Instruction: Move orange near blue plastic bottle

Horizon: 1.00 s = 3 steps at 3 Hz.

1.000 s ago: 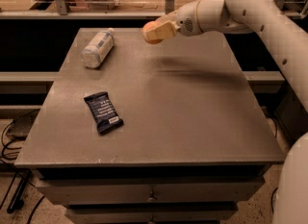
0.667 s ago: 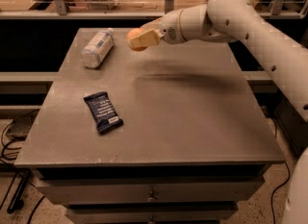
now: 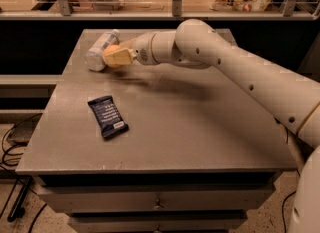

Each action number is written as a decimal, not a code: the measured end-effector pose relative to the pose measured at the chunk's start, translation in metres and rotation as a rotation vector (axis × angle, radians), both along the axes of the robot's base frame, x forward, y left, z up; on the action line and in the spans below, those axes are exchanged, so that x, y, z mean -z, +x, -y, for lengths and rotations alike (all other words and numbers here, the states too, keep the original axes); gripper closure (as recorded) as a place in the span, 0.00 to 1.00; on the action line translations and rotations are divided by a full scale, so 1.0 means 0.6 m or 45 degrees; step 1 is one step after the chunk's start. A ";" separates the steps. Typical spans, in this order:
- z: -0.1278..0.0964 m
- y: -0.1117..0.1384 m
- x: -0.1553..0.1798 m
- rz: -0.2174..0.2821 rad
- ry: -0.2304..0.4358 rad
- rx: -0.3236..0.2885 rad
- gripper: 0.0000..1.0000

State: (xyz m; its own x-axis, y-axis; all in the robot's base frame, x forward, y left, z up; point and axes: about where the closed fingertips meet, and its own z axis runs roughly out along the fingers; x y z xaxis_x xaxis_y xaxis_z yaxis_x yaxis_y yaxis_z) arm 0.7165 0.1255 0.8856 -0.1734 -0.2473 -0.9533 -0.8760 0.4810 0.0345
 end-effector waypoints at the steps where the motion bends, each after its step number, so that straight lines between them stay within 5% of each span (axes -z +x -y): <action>1: -0.043 -0.005 0.016 -0.005 0.013 0.011 0.58; 3: -0.047 0.008 0.024 0.016 0.015 0.064 0.12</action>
Offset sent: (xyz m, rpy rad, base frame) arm 0.0059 0.0319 -0.0171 0.0072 -0.0143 -0.0669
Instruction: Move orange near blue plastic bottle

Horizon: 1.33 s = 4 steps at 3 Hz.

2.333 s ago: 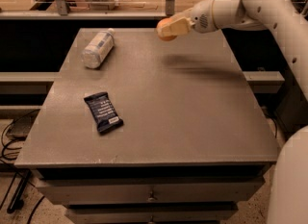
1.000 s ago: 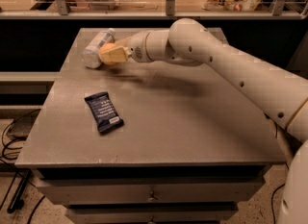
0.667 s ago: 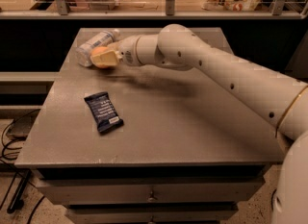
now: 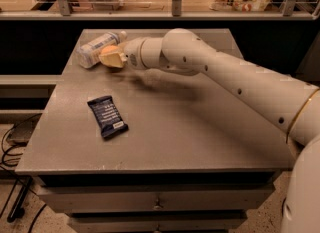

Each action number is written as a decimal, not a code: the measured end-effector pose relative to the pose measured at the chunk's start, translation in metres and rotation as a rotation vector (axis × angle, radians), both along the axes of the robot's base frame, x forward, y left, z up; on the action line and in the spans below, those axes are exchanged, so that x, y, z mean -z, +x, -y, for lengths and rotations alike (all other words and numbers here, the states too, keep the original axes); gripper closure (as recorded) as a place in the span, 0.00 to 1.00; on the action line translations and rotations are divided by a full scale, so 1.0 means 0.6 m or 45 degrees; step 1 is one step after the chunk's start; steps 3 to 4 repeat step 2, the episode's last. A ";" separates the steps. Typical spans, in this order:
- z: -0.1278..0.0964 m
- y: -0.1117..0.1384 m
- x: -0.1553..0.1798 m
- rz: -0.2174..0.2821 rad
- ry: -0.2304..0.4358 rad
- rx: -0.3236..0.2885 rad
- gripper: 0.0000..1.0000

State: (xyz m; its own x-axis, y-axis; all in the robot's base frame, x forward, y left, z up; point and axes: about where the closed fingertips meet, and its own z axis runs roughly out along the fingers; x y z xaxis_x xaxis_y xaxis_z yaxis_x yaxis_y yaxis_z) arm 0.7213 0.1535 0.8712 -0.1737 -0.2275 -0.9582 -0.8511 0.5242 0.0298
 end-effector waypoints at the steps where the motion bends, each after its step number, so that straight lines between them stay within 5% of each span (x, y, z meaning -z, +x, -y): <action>1: -0.003 -0.001 0.001 -0.001 0.000 -0.003 0.00; 4: -0.003 -0.001 0.001 -0.001 0.000 -0.003 0.00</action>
Offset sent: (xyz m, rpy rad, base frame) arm -0.0005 0.0018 -0.0004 0.0003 0.0004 0.0022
